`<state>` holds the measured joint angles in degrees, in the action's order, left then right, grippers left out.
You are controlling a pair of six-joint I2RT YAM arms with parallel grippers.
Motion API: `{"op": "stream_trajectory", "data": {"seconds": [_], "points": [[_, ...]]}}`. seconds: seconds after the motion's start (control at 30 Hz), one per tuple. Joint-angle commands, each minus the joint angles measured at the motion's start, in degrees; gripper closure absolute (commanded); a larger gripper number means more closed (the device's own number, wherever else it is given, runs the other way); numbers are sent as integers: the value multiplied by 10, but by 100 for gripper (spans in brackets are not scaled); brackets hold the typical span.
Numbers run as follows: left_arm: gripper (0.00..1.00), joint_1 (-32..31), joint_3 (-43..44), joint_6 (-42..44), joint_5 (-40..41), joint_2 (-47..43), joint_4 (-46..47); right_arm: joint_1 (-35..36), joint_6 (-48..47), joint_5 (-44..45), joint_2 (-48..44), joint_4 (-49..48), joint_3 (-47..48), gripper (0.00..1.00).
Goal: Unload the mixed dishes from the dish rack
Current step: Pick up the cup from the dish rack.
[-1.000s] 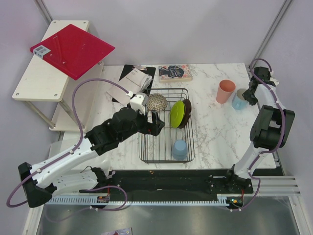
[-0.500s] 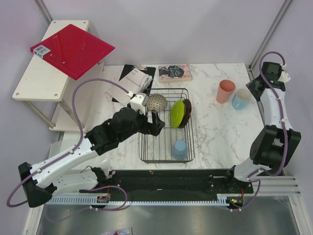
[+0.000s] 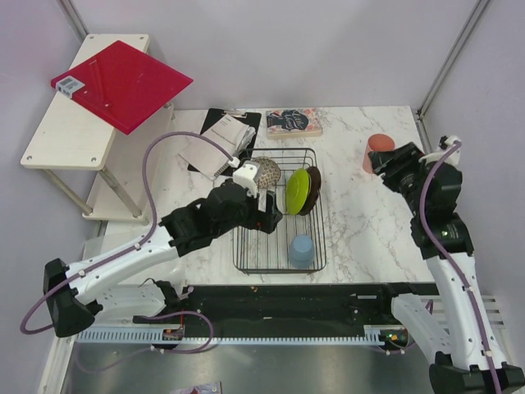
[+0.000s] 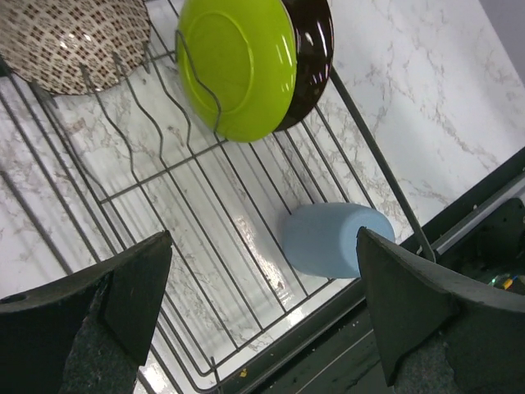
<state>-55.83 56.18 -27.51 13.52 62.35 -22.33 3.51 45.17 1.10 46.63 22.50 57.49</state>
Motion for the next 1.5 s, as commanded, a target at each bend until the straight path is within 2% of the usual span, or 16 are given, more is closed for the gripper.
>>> {"op": "stream_trajectory", "data": {"seconds": [0.0, 0.17, 0.27, 0.43, 0.7, 0.9, 1.0, 1.03, 1.1, 1.13, 1.2, 1.23, 1.47], "points": [[0, -50, 21, 32, 20, 47, 2, 53, -15, -65, -46, -44, -103, 34], [1, -122, 49, 46, 39, 116, -6, 75, -40, -78, -104, -26, -150, 27], [1, -137, 74, 42, 27, 164, -5, 75, -59, -95, -129, -21, -161, 24], [1, -140, 102, 38, 20, 213, 4, 77, -76, -111, -139, -17, -176, 20], [1, -140, 124, 32, 9, 283, 11, 78, -76, -124, -145, -29, -215, 20], [3, -140, 120, 39, 3, 303, 8, 77, -70, -124, -142, -37, -231, 20], [12, -140, 114, 40, -5, 305, 8, 78, -66, -124, -139, -47, -236, 20], [19, -140, 114, 41, -5, 304, 9, 78, -63, -124, -138, -48, -237, 20], [27, -140, 107, 41, -1, 298, 8, 77, -57, -127, -135, -54, -238, 20], [35, -140, 104, 42, 2, 293, 9, 78, -57, -128, -133, -56, -237, 21], [42, -140, 98, 44, 11, 276, 8, 78, -56, -128, -134, -59, -234, 21], [49, -140, 97, 46, 13, 270, 7, 78, -56, -128, -133, -59, -233, 21], [74, -140, 124, 56, 31, 187, -35, 77, -62, -136, -137, -55, -210, 21]]}}
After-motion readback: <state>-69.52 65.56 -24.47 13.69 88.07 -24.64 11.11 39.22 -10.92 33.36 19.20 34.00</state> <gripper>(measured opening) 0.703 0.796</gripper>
